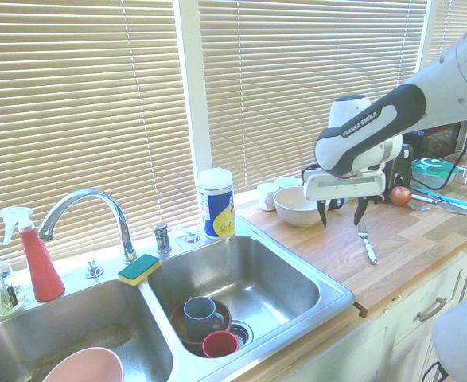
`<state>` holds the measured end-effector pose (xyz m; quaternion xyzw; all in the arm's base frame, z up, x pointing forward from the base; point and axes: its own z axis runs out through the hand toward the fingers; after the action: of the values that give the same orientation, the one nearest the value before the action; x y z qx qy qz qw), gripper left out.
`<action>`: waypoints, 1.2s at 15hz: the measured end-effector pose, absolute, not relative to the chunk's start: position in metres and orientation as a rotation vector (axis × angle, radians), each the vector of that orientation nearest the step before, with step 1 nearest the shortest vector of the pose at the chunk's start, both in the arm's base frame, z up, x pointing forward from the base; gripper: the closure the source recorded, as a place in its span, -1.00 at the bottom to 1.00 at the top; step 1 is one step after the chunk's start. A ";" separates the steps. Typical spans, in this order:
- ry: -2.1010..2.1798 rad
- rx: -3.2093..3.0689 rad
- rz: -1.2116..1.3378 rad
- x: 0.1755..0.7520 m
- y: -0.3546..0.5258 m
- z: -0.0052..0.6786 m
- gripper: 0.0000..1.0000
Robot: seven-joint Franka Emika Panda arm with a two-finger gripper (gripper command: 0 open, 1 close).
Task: Put the fork into the sink
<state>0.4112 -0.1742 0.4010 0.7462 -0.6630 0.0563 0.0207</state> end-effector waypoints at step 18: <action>-2.058 2.366 0.029 0.384 -0.231 0.319 1.00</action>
<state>0.3844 -0.2306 0.3185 0.7544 -0.6564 0.0094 0.0028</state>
